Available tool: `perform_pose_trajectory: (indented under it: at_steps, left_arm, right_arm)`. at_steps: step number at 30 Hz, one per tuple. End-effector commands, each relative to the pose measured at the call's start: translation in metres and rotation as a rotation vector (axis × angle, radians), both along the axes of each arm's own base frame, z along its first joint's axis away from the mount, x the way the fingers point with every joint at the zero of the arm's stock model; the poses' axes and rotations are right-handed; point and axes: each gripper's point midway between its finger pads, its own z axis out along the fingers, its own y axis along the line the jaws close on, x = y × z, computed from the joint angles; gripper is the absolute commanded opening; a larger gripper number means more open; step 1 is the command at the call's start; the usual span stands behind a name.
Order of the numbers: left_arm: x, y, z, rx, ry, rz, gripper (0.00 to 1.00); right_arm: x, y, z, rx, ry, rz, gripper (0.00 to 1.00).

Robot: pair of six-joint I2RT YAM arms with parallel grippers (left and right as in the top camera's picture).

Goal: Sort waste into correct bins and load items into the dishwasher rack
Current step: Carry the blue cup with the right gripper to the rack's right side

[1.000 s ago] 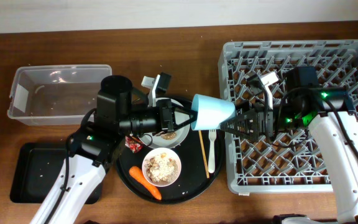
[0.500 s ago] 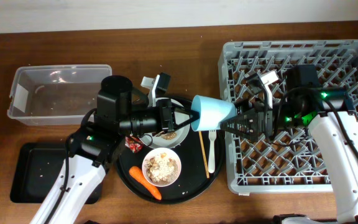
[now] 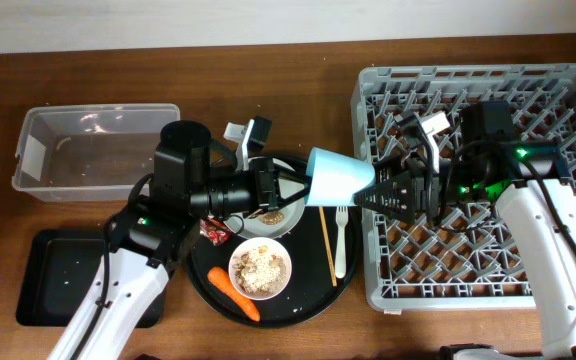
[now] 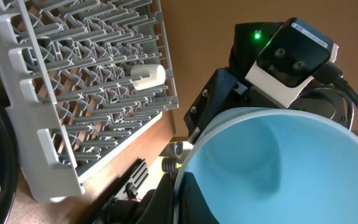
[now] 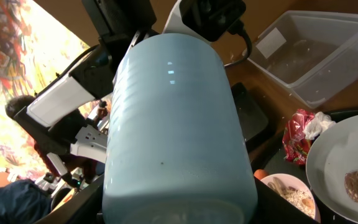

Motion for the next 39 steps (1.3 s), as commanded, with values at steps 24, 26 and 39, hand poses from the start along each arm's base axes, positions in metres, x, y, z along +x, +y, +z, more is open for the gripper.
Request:
perform_pose_trajectory:
  at_steps: [24,26,39]
  left_arm:
    - [0.033,0.04,-0.022,0.153,-0.169,0.118,0.66]
    - [0.033,0.046,-0.028,0.177,-0.174,0.118,0.67]
    - [0.003,0.108,-0.118,0.647,0.011,0.164,0.71]
  right_arm:
    - [0.022,-0.018,-0.021,-0.182,0.025,-0.115,0.5]
    - [0.029,-0.027,-0.021,-0.195,0.017,-0.154,0.49]
    - [0.067,-0.145,-0.01,-0.701,0.202,-0.718,0.47]
